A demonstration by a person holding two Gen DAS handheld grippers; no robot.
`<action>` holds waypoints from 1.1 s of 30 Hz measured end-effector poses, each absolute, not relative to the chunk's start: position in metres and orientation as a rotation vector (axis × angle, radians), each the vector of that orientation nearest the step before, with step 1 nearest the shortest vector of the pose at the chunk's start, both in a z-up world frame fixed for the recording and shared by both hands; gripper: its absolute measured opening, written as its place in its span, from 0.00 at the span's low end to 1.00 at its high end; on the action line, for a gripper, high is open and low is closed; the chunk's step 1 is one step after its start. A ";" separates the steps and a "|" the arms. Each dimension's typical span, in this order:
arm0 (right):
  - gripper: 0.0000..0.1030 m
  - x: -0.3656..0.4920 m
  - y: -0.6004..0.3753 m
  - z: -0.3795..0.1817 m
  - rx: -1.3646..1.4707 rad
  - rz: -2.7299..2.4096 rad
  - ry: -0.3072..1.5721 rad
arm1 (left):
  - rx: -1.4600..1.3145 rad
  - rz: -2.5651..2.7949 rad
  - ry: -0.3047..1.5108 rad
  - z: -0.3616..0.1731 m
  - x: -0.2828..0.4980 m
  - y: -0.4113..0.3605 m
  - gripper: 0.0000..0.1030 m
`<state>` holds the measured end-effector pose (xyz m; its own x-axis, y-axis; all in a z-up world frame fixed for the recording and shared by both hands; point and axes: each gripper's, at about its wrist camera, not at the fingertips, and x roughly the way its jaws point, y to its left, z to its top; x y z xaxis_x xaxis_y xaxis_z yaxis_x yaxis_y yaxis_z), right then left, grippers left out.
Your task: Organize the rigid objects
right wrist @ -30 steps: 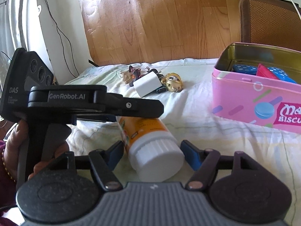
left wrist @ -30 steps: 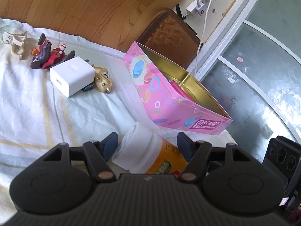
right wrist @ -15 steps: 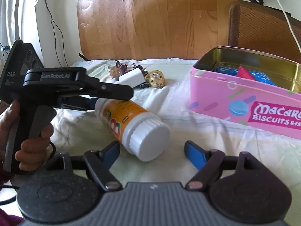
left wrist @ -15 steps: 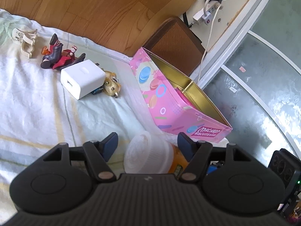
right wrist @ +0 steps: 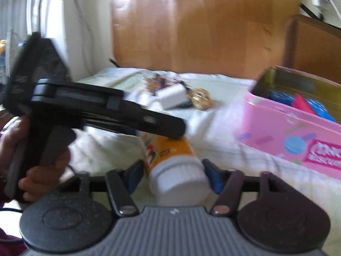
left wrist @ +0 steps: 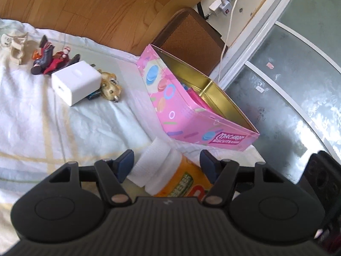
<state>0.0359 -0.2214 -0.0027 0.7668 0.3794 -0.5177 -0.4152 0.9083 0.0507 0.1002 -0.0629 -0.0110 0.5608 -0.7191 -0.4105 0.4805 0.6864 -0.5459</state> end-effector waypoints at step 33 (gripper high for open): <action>0.69 0.140 -0.344 0.017 0.047 -0.124 0.376 | -0.210 -0.726 0.573 0.056 0.195 -0.189 0.71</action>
